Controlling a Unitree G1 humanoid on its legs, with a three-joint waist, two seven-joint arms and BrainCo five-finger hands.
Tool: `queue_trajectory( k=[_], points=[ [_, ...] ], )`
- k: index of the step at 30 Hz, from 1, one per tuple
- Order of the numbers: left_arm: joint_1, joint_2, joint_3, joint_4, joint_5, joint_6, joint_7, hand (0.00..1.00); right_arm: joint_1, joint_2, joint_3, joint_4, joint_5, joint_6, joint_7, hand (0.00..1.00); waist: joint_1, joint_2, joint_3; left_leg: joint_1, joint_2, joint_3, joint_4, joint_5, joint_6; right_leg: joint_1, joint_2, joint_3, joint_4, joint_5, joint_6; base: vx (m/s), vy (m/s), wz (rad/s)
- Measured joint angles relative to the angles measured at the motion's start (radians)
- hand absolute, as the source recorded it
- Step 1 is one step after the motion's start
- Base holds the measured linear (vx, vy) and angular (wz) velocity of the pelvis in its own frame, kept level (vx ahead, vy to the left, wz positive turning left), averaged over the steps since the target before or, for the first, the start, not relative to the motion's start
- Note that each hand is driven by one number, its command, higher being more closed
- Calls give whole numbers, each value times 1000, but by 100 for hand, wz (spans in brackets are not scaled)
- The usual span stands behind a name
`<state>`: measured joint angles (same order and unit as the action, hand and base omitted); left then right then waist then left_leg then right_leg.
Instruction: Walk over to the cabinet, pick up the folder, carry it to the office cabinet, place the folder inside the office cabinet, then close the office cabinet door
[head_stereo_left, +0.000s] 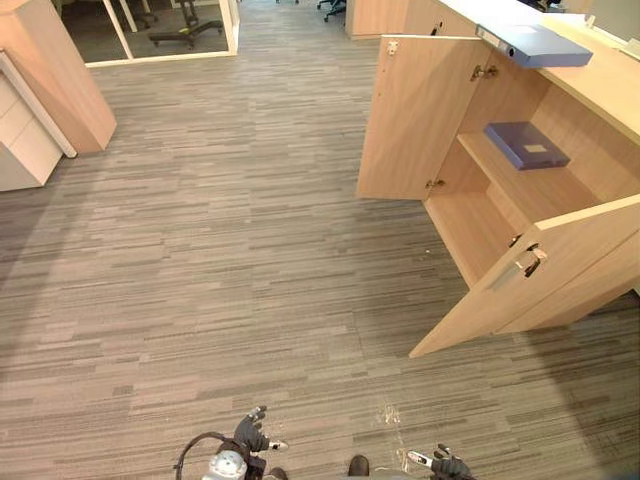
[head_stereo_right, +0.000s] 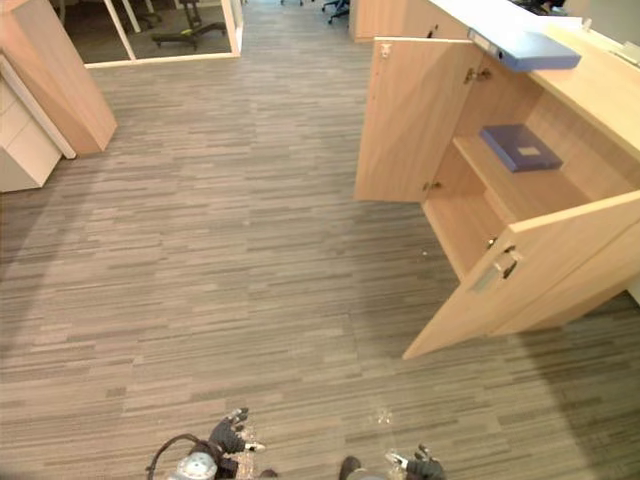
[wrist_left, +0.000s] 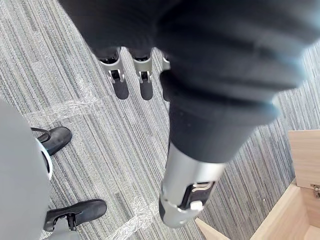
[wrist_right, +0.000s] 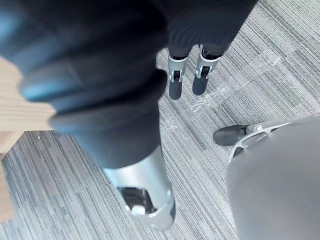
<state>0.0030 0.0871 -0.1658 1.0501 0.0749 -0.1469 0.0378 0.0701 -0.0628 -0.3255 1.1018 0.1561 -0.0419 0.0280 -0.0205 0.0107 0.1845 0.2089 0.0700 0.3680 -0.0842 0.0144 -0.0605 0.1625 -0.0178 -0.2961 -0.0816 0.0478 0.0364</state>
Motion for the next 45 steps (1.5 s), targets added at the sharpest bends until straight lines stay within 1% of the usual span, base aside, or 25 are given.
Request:
queue_trajectory(
  k=[8,17,21,23,24,25,26,27,28,29,30,31,32,33,34,35,36,37,39,40,41,42,43,44,45],
  points=[
    [-9,-3,-25,-1,3,0,1,0,-2,6,1,0,19,0,-1,0,0,-9,2,0,0,0,0,1,-1,0,0,-2,0,0,0,-25,-7,0],
    [-9,-3,-25,-1,3,0,1,0,-3,9,1,0,20,0,-1,0,-1,-13,2,0,0,-3,0,2,-1,1,-1,-5,0,0,0,-29,-9,1],
    [-9,-3,-15,1,2,0,1,0,-3,14,-4,0,21,0,1,0,-2,-19,1,-1,0,-3,2,2,-1,2,-2,-6,1,-2,-2,-32,-12,2],
    [-12,3,6,2,0,1,1,0,-3,27,-7,3,25,0,2,0,-8,-41,4,-49,9,-4,100,-39,-9,-5,-14,-18,17,-21,-19,-38,-38,22],
    [-19,9,19,2,-3,1,0,0,-3,32,-9,7,27,-1,5,0,-15,-50,11,-118,39,9,255,-98,-13,-7,-20,-34,38,-39,-24,-66,-64,35],
    [-20,14,32,0,-6,1,0,0,-2,31,-15,15,31,-1,8,0,-15,-51,12,-166,69,31,376,-132,-24,-9,-20,-39,48,-54,-35,-75,-67,30],
    [-21,13,47,-4,-8,0,0,0,-1,28,-27,30,39,-1,11,0,-15,-52,12,-215,106,60,510,-151,-37,-2,-20,-40,62,-71,-39,-54,-69,12],
    [-21,12,76,-14,-12,0,0,0,0,24,-27,45,47,0,12,0,-15,-50,13,-273,159,90,670,-150,-35,14,-17,-40,68,-81,-43,-18,-49,7],
    [-18,13,86,-19,-19,1,0,0,4,22,-29,48,52,0,13,0,-15,-49,16,-305,183,90,745,-145,-37,27,-16,-40,71,-86,-46,39,-51,6],
    [-19,15,94,-24,-45,0,2,0,10,22,-46,48,59,1,12,0,-16,-42,17,-354,221,83,840,-179,-32,33,-19,-39,82,-95,-44,35,-13,-1],
    [-20,15,94,-26,-55,0,2,0,15,20,-47,48,59,1,12,0,-16,-40,18,-373,235,81,830,-207,-25,29,-27,-34,89,-100,-38,46,6,-11],
    [-21,15,94,-29,-63,-1,2,0,17,18,-47,48,59,2,12,0,-16,-39,19,-384,240,75,782,-214,-19,28,-37,-23,91,-102,-34,28,48,-23],
    [-24,15,95,-31,-73,-1,2,0,17,18,-47,48,59,2,13,0,-15,-39,20,-385,236,70,706,-212,-22,29,-55,-8,95,-107,-28,102,121,-36],
    [-30,15,97,-31,-76,-1,2,0,14,16,-45,46,59,1,15,0,-16,-38,24,-385,225,54,591,-204,-32,22,-82,14,109,-115,-16,151,213,-50],
    [-30,14,96,-32,-76,-2,3,0,11,15,-45,45,59,1,16,0,-18,-37,24,-380,212,37,451,-170,-61,3,-114,39,128,-127,3,160,251,-50],
    [-28,11,94,-31,-76,-2,4,0,10,12,-44,43,59,0,16,0,-20,-33,24,-376,209,27,370,-146,-77,-8,-125,53,136,-134,15,151,323,-54],
    [-24,1,92,-29,-76,-2,8,0,12,-2,-42,39,59,-1,18,0,-25,-8,28,-356,225,19,264,-134,-86,-11,-131,76,140,-145,39,243,469,-50],
    [-21,-8,90,-24,-76,-1,12,0,13,-12,-35,39,60,0,18,0,-25,8,34,-345,227,41,275,-70,-97,9,-149,92,135,-155,67,214,404,-48],
    [-18,-3,90,-24,-76,-1,15,0,13,-7,-27,39,59,0,20,0,-29,-2,24,-350,210,78,327,-65,-94,18,-175,110,148,-155,73,354,350,-41],
    [-15,5,90,-31,-75,-1,15,0,13,-1,-20,39,56,0,22,0,-25,-21,13,-356,178,78,364,-70,-84,10,-201,100,172,-179,73,414,283,-43],
    [-15,7,90,-35,-72,-1,14,0,12,1,-17,39,54,0,23,0,-22,-31,4,-365,159,73,393,-81,-67,0,-225,114,180,-196,87,320,212,-45],
    [-7,10,88,-42,-70,-1,14,0,7,2,-6,37,53,0,28,0,-20,-33,-5,-372,119,73,431,-104,-30,-12,-270,128,207,-225,97,319,279,-44],
    [-4,3,80,-42,-69,-1,13,0,7,-3,-5,40,45,0,30,0,-24,-34,-24,-363,78,94,433,-128,0,-33,-318,141,260,-234,94,342,307,-34],
    [1,-4,76,-42,-69,-1,12,0,8,-7,-6,40,39,0,31,0,-29,-33,-31,-351,56,104,424,-137,12,-57,-345,140,312,-234,94,468,401,-22],
    [7,-14,66,-42,-69,-1,11,0,11,-12,-19,33,35,-8,30,0,-30,-36,-31,-299,8,124,390,-138,24,-117,-403,137,476,-231,90,401,340,-10]
  ],
)
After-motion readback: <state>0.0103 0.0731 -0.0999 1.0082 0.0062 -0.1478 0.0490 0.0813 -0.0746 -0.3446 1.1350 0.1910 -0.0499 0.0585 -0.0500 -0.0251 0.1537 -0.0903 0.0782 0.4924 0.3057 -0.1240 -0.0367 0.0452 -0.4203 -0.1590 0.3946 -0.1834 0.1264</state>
